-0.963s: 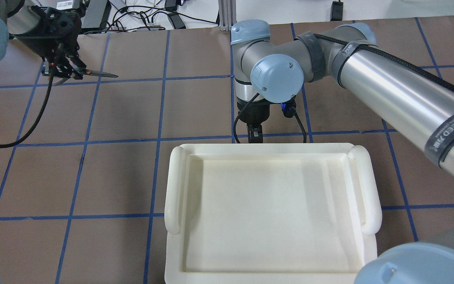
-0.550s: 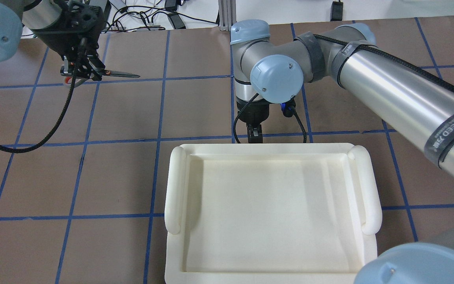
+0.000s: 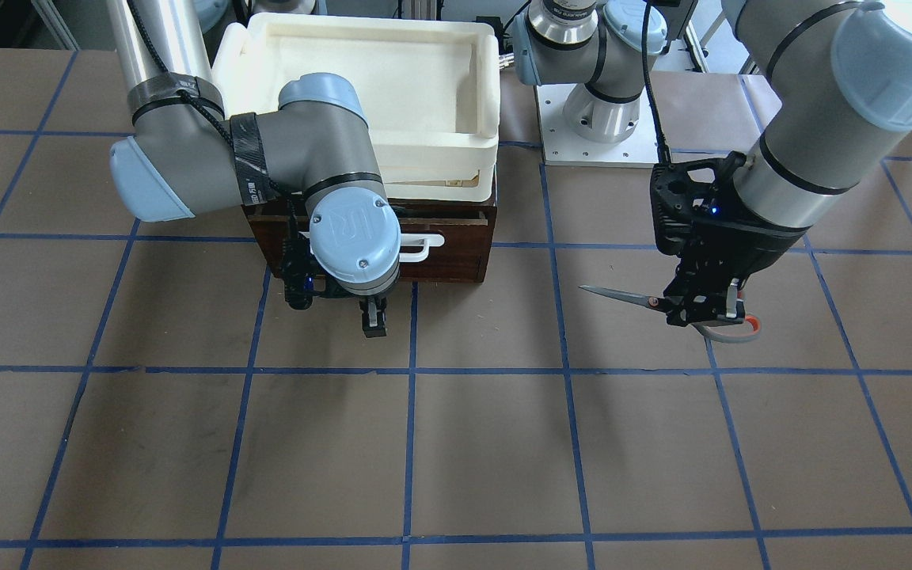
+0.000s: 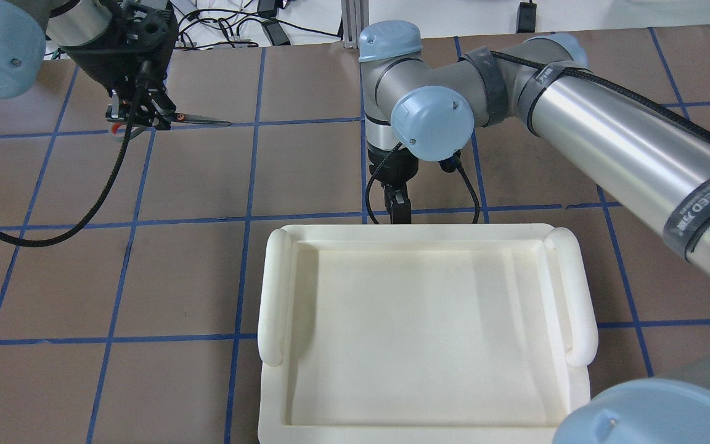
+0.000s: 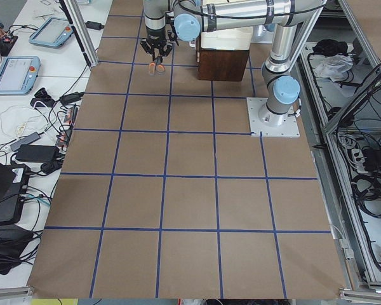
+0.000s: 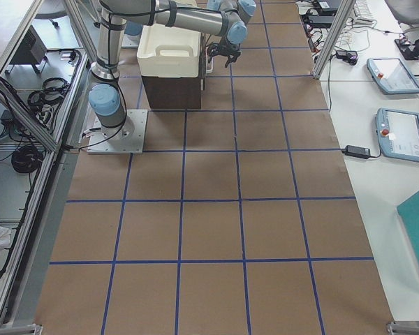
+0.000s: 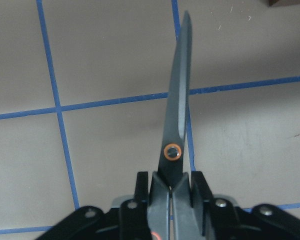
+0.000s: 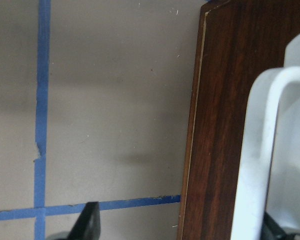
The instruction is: Place scissors in drawer with both arms
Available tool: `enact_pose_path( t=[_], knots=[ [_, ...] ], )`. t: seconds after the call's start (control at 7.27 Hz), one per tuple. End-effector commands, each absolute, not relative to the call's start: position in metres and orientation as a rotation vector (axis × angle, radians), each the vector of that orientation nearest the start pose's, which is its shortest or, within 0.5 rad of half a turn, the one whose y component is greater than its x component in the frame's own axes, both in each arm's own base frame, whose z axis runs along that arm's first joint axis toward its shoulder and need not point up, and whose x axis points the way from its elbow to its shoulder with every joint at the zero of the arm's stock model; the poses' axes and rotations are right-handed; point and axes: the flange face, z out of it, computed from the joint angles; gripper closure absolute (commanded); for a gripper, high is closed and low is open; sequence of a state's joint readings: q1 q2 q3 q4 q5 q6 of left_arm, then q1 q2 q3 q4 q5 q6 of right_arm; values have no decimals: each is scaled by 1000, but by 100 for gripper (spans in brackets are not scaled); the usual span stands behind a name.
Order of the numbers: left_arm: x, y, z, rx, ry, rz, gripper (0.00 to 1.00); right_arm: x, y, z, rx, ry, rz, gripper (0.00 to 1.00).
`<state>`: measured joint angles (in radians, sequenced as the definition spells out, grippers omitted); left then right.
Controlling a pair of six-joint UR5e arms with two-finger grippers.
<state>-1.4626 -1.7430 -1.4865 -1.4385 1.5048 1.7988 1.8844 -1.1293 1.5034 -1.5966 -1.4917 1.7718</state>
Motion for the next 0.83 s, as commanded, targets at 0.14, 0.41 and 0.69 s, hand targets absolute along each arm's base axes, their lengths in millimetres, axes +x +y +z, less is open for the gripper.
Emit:
enact_pose_path(
  t=[0.14,0.41,0.69],
  knots=[
    [-77,-579,451,-2349,-2078,123,100,323,-540,275,2235,2493,376,0],
    [-78,-579,450,-2349,-2074,121,100,324,-544,277,2221,2484,356,0],
    [-80,-580,448,-2349,-2072,116,100,323,-554,284,2198,2476,332,0]
  ],
)
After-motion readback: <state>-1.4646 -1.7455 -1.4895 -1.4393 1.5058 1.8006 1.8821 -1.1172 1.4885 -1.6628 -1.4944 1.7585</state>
